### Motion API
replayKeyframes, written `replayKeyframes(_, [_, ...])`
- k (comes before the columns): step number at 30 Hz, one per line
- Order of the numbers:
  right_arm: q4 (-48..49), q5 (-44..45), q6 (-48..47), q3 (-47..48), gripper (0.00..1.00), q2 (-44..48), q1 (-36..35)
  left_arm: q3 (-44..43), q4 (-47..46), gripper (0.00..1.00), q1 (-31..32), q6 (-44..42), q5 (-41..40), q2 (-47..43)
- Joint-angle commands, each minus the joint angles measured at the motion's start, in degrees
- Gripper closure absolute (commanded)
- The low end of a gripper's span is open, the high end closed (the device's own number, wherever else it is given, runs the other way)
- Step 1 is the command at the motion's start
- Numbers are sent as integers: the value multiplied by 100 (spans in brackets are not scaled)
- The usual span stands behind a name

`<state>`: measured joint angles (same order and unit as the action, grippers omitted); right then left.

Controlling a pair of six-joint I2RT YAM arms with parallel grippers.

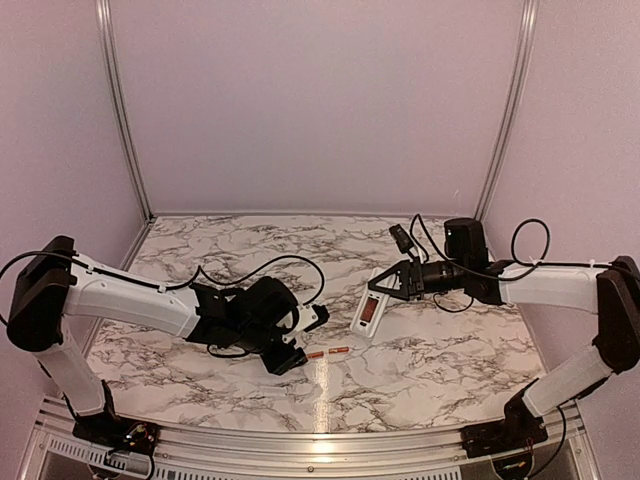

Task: Load the batteries into the remote control
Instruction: Pick up the battery from the center of the board.

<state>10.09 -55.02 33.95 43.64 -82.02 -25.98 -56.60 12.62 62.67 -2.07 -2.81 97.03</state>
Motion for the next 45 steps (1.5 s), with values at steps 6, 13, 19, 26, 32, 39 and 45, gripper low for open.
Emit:
replayKeyframes(6, [-625, -8, -899, 29, 100, 515, 40, -439, 312, 47, -98, -376, 212, 353])
replayKeyframes(13, [-777, 192, -1059, -5, 100, 772, 40, -808, 601, 49, -216, -473, 148, 714])
replayKeyframes(19, [-982, 795, -1125, -74, 100, 1175, 40, -1112, 830, 53, -265, -647, 123, 999])
replayKeyframes(26, [-1506, 969, -1299, 54, 100, 1228, 40, -1393, 924, 59, -288, -918, 262, 1313])
replayKeyframes(32, [-1813, 1154, -1380, 176, 100, 1145, 38, -1622, 999, 64, -300, -1091, 511, 1567])
replayKeyframes(39, [-1796, 1076, -1424, 153, 100, 1117, 40, -1794, 1038, 68, -308, -1130, 600, 1771])
replayKeyframes(45, [-1754, 1054, -1420, 143, 100, 1058, 76, -1809, 1113, 74, -308, -1067, 351, 1833])
